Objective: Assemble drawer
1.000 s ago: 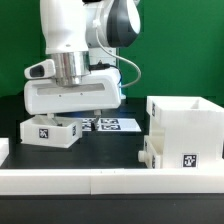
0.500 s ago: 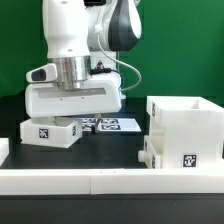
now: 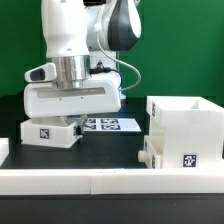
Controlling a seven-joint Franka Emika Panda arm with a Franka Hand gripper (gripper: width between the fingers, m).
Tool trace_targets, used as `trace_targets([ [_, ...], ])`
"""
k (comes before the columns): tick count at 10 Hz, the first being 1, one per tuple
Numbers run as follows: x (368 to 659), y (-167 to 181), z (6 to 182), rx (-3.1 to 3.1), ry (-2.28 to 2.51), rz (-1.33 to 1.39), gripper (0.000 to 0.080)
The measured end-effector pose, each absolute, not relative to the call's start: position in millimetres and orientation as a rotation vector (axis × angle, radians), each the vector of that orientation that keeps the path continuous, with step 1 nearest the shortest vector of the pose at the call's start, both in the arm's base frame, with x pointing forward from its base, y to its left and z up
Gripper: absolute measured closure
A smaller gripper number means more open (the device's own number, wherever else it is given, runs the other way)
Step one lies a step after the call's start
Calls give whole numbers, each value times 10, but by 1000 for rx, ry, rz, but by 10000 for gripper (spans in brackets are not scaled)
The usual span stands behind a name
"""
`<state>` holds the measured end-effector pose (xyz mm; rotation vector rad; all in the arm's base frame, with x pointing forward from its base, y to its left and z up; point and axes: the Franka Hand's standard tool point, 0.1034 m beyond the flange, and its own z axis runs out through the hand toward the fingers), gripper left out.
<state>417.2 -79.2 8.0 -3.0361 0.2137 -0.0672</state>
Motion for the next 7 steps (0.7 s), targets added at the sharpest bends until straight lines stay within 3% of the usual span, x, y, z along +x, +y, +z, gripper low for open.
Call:
trace_targets([
  [7,4233,-597,122,-3038,177,-82,755],
])
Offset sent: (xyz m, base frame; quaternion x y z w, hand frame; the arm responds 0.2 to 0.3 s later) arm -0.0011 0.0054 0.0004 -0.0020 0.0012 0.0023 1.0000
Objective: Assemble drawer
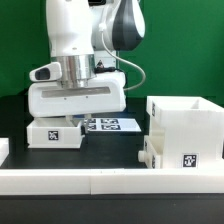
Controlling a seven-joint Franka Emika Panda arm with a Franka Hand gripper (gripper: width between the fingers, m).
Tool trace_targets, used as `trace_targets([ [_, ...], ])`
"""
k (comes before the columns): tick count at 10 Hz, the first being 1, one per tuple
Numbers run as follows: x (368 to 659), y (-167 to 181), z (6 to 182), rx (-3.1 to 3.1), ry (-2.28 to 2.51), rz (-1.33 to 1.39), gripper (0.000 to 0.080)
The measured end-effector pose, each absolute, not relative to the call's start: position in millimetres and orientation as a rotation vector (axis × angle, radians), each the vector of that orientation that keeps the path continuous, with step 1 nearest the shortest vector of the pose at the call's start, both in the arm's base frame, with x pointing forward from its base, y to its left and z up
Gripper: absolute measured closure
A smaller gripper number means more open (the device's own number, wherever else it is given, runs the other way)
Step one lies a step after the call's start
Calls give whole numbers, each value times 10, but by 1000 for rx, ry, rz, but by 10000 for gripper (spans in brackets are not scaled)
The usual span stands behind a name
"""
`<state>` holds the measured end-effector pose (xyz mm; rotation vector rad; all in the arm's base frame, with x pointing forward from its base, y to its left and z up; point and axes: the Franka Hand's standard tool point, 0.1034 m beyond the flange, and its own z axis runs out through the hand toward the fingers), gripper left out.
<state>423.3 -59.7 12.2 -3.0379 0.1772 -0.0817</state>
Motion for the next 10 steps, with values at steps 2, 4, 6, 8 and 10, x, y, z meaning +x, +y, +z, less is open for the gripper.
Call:
trace_targets([
  [2,4341,-346,241,-3028,173,-83,755],
  [4,4496,-140,338,-3014,150,-68,755],
  [6,4657,-62,416,-3006,76,-75,755],
  [8,4635,-62,393,-3006,57,-68,755],
  [10,4583,-222,326,-2997,-312,-80,755],
])
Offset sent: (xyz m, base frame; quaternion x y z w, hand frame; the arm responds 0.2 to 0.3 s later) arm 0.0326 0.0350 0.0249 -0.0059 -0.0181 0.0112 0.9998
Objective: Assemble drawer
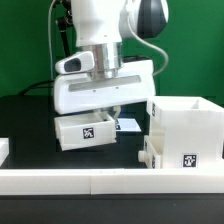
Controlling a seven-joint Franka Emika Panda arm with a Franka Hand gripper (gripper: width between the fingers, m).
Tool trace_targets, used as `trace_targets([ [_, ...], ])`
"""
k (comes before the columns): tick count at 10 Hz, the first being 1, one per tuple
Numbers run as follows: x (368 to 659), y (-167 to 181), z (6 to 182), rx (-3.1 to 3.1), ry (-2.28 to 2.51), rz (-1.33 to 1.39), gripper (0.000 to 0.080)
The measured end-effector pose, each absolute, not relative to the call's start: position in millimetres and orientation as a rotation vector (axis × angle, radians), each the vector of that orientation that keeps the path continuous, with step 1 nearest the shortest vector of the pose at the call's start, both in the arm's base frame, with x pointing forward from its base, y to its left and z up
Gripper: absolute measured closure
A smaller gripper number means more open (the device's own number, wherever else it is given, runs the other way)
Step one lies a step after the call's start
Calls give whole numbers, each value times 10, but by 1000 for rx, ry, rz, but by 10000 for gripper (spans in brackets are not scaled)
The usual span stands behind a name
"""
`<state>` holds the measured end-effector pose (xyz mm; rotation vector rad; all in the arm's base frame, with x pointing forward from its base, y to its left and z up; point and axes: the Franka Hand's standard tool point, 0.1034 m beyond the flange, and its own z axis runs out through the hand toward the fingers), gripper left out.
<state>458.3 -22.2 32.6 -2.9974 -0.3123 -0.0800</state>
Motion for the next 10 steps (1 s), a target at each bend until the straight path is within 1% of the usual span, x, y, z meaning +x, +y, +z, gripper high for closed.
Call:
trace_targets([
  [3,4643,-434,363,-2916,-745,-76,755],
  [4,4659,-430,376,-2904,-760,-62,755],
  [6,4653,-435,362,-2852,-959,-70,755],
  [8,4651,-491,353,-2748,-1254,-71,755],
  [10,4727,-580,383,-2613,-1538,-47,755],
])
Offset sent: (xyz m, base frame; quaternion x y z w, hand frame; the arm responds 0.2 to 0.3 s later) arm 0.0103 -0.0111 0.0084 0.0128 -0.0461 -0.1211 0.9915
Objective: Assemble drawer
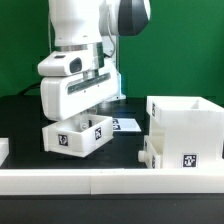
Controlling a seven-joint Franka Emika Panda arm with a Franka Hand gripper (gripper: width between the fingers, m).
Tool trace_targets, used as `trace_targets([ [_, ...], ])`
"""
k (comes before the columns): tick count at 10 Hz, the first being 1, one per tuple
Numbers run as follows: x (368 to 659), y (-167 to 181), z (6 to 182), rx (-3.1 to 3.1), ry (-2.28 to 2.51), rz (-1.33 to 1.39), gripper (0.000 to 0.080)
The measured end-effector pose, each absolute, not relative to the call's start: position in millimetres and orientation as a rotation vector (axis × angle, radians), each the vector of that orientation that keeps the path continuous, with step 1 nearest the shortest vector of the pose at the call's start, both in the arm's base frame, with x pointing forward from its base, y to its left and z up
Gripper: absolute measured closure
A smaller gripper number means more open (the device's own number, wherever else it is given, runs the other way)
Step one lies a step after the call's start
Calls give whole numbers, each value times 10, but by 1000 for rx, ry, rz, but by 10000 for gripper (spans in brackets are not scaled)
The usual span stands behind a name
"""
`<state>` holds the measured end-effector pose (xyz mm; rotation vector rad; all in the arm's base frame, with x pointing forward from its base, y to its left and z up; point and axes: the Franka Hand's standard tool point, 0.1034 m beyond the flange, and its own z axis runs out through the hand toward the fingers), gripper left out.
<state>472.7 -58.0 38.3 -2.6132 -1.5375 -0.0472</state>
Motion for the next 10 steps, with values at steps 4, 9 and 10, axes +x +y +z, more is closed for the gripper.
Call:
trace_targets([
  [4,4764,-635,389,-2364,-1931,-54,755],
  [9,5103,-550,539,-2214,-2155,-35,755],
  [10,5162,-496,559,-2219,-2162,-39,755],
])
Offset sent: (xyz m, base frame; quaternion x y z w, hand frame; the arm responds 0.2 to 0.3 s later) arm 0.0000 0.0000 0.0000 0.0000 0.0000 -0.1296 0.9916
